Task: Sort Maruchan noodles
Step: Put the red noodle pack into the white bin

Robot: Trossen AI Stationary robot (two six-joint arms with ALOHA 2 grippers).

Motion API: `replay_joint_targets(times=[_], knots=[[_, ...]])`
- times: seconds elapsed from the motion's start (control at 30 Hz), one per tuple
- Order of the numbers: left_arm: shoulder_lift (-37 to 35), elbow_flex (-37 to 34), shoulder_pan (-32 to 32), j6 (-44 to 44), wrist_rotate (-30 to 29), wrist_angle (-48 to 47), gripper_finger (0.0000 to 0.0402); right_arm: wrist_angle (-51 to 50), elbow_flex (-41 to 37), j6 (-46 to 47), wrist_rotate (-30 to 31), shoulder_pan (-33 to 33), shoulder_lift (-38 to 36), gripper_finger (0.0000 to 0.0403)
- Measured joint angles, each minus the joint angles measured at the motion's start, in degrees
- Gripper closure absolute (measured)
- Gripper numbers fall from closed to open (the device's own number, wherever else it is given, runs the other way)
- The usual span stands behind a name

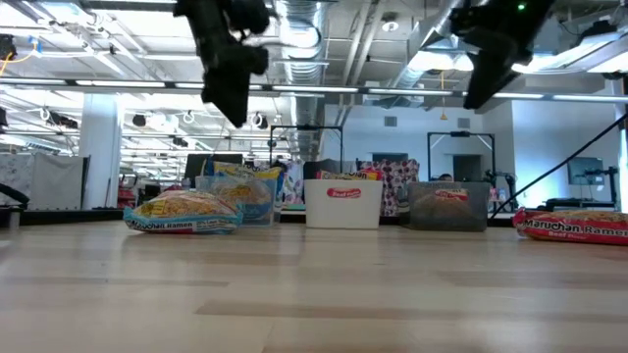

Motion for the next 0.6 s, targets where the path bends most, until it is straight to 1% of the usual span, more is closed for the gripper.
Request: replay_joint_targets(times=[0.13, 0.27, 0.4, 0.6], knots=[[-6.5, -3.8, -4.5, -4.4, -1.1, 0.8, 0.0297, -7.5, -0.6, 6.5, -3.8, 0.1, -0.2, 0.0182], [-13.1, -9.0, -8.9, -9.8, -1.4, 4.4, 0.0298, -9.0, -4.3, 10.0, -9.5, 0.1, -0.6, 0.0182], [-19.0, -13.5, -13.1, -14.8, -1.4, 5.9, 0.0298, -10.7, -8.0, 13.3, -13.0, 0.1, -0.8, 0.0182], [-26.1, -18.8, -18.9, -21.3, -2.2, 7.9, 0.0299, -11.9, -11.2, 19.1, -17.7, 0.1, -1.5, 0.0182]])
